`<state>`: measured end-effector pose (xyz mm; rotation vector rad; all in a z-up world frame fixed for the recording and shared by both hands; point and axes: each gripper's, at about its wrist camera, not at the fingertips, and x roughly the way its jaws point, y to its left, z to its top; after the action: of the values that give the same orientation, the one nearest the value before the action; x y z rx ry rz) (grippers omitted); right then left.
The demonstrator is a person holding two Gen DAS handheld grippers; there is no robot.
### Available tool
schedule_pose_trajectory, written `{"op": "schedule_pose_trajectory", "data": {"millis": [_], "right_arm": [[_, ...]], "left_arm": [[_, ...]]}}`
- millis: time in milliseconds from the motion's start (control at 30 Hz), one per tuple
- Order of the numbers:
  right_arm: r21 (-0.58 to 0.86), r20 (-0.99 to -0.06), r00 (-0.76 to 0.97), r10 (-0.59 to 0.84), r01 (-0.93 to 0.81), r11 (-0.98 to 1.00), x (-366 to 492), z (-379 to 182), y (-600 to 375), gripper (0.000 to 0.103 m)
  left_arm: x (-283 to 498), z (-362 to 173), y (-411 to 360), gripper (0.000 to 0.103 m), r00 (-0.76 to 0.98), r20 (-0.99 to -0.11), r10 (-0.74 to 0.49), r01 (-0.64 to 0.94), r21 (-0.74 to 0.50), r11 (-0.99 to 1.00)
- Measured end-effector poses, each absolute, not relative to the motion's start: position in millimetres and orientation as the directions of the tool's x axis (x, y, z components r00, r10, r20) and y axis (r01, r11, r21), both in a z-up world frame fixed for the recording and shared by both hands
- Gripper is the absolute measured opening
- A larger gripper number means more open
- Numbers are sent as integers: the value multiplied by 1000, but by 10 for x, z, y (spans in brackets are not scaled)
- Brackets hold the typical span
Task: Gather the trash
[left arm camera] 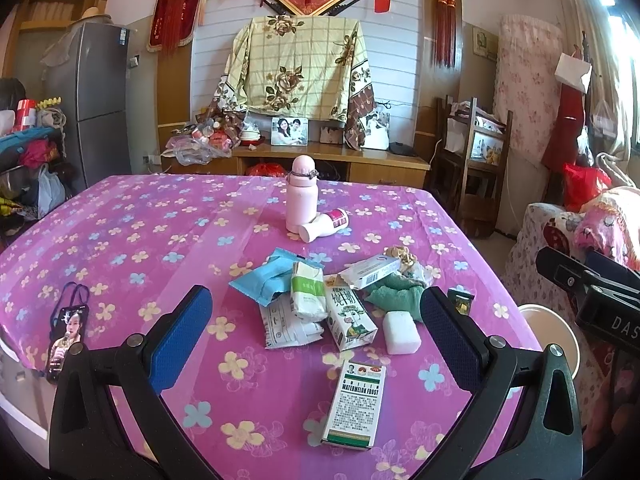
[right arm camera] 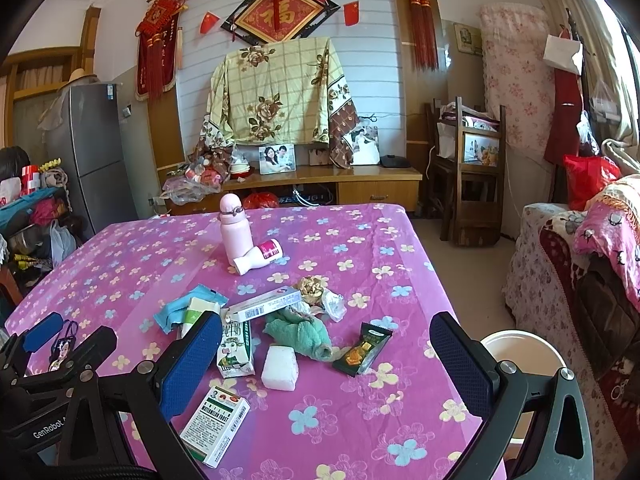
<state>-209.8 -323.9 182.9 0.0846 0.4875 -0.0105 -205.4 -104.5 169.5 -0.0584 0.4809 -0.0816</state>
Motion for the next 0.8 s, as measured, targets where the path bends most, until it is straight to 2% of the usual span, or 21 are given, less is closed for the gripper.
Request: {"op": "schedule_pose_trajectory", "data": {"millis": [533, 800], "right_arm": [[79, -521, 853, 10, 37, 996, -1944, 1722, -3258, 103], [79, -578, 815, 24, 26, 997, -1802, 1532, -3277, 103]], "left_arm": [[-1989, 1535, -1036, 103, 850, -518, -95, 69, -69, 995], [-1938, 1335, -1027, 103, 804, -581, -123, 104, -66, 992]]}}
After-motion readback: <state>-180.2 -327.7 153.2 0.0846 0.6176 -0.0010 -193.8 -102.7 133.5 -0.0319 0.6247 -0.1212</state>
